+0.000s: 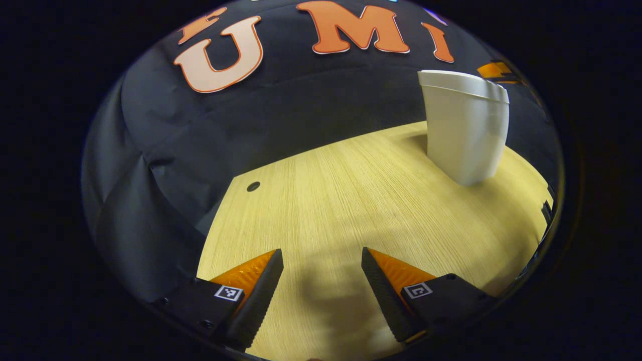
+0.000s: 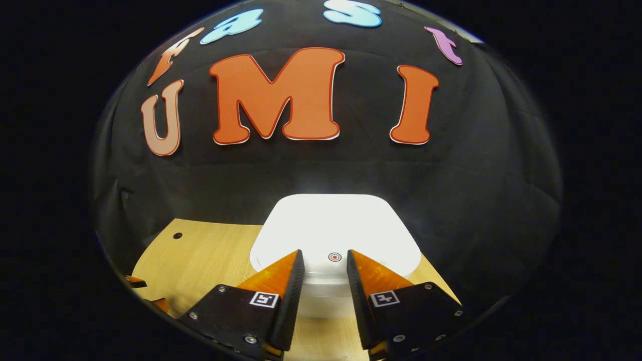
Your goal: Press the lid of the desktop garbage bin to open it, pick up the crumpled paper on the desktop and throw it into the bin, then pick up the pop can on the desktop and drop it into the bin, and finally close the garbage bin lid.
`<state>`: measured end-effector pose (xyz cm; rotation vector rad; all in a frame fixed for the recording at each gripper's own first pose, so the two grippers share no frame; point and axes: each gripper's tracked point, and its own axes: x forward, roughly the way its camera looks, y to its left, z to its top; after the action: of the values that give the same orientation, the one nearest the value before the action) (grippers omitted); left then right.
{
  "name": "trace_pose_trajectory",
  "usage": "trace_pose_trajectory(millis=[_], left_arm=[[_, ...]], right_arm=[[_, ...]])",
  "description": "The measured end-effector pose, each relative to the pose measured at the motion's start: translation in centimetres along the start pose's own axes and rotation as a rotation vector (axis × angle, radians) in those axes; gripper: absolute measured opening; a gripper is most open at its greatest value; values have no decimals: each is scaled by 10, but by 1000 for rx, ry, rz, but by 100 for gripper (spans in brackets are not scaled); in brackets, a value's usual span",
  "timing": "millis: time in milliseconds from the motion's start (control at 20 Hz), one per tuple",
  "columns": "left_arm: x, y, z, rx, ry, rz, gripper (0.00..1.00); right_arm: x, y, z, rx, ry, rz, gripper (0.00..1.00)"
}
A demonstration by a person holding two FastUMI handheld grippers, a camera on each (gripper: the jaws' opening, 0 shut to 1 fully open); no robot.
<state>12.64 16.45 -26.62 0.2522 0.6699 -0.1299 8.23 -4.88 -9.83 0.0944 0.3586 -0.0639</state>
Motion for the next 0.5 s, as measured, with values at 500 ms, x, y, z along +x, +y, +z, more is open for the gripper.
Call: trace_pose_trajectory(millis=[500], left_arm=[[-10,31,80,74,-215,99,100]], right_arm=[[-30,49,-9,-22,-85,110,81]])
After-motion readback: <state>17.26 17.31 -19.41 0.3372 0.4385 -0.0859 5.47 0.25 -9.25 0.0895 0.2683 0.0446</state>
